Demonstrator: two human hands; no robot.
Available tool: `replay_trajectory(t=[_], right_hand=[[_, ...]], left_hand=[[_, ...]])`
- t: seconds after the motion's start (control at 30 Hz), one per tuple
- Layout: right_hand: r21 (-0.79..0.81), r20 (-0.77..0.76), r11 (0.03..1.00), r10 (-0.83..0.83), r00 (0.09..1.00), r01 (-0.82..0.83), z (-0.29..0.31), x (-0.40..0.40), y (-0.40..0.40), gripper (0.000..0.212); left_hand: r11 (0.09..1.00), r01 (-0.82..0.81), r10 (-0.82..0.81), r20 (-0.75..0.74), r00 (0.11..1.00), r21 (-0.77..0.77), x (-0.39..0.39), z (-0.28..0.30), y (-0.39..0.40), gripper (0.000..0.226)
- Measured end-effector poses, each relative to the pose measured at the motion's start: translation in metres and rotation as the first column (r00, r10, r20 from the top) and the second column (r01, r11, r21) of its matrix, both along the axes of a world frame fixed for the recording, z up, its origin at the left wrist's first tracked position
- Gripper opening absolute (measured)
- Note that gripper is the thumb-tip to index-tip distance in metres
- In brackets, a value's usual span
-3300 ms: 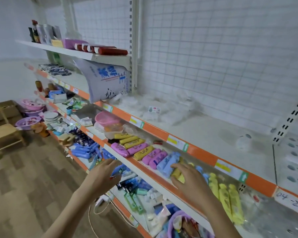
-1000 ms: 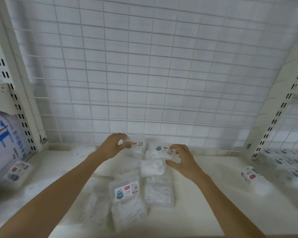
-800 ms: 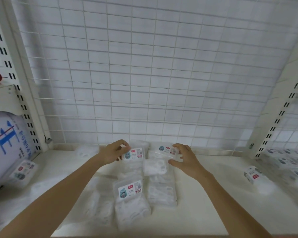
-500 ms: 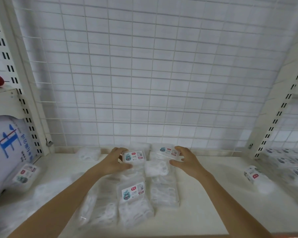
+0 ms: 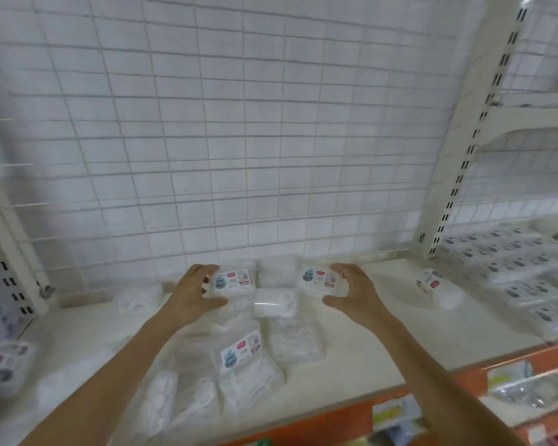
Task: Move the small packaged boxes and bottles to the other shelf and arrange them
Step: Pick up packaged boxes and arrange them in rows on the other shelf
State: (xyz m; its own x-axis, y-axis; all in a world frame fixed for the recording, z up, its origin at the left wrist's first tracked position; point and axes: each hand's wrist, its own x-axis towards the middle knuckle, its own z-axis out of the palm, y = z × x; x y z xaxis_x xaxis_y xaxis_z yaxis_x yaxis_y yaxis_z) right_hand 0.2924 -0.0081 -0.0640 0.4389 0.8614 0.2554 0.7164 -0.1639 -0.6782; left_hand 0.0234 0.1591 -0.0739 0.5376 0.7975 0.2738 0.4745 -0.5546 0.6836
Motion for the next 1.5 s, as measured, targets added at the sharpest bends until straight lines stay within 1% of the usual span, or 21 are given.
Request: replay_trajectory(t=[0.17, 0.27, 0.33, 0.43, 0.53, 0.67, 0.83, 0.93, 1.0, 1.1, 1.2, 1.3, 1.5], right_hand=[[0.040, 0.009, 0.998, -0.058, 0.998, 0.058, 0.000, 0.016, -0.061, 0.064], [0.063, 0.025, 0.993, -0.102, 0.994, 0.100, -0.001, 0.029, -0.103, 0.064], [0.084, 0.027, 0.986, -0.144, 0.989, 0.141, 0.001, 0.039, -0.133, 0.063], [0.117, 0.019, 0.971, -0.214, 0.977, 0.210, 0.005, 0.056, -0.179, 0.063], [0.115, 0.027, 0.960, -0.261, 0.965, 0.256, 0.004, 0.077, -0.229, 0.064], [0.094, 0.036, 0.941, -0.331, 0.943, 0.326, -0.001, 0.106, -0.298, 0.064], [0.067, 0.022, 0.909, -0.414, 0.910, 0.412, -0.017, 0.142, -0.379, 0.065], [0.040, 0.006, 0.892, -0.451, 0.893, 0.450, -0.027, 0.158, -0.424, 0.065], [0.033, -0.015, 0.884, -0.467, 0.884, 0.467, -0.035, 0.169, -0.450, 0.065], [0.042, -0.033, 0.865, -0.498, 0.866, 0.499, -0.047, 0.187, -0.481, 0.065], [0.081, -0.071, 0.858, -0.503, 0.861, 0.507, -0.050, 0.204, -0.500, 0.060], [0.103, -0.072, 0.849, -0.514, 0.855, 0.519, -0.051, 0.226, -0.506, 0.060], [0.093, -0.095, 0.852, -0.507, 0.857, 0.515, -0.048, 0.294, -0.496, 0.059]], left_hand=[[0.991, 0.059, -0.063, 0.029, 0.998, 0.121, 0.012, 0.032, -0.021, 0.065], [0.965, 0.170, -0.176, 0.009, 0.984, 0.199, 0.033, 0.047, -0.045, 0.065], [0.944, 0.247, -0.254, 0.002, 0.967, 0.219, 0.054, 0.053, -0.066, 0.066], [0.905, 0.364, -0.372, -0.008, 0.928, 0.221, 0.091, 0.053, -0.102, 0.066], [0.864, 0.472, -0.478, -0.011, 0.878, 0.174, 0.133, 0.043, -0.145, 0.065], [0.828, 0.551, -0.555, 0.018, 0.831, 0.109, 0.187, 0.024, -0.204, 0.060], [0.808, 0.585, -0.589, 0.087, 0.804, 0.067, 0.245, 0.004, -0.267, 0.063], [0.810, 0.586, -0.586, 0.088, 0.805, 0.033, 0.277, -0.007, -0.301, 0.072], [0.810, 0.586, -0.584, 0.080, 0.808, -0.001, 0.298, -0.013, -0.321, 0.070], [0.806, 0.592, -0.592, 0.053, 0.804, 0.005, 0.327, -0.018, -0.344, 0.065], [0.796, 0.605, -0.605, 0.043, 0.795, 0.006, 0.354, -0.018, -0.359, 0.063], [0.796, 0.605, -0.604, 0.046, 0.795, -0.006, 0.381, -0.016, -0.368, 0.062], [0.809, 0.587, -0.585, 0.087, 0.806, 0.004, 0.441, -0.011, -0.367, 0.059]])
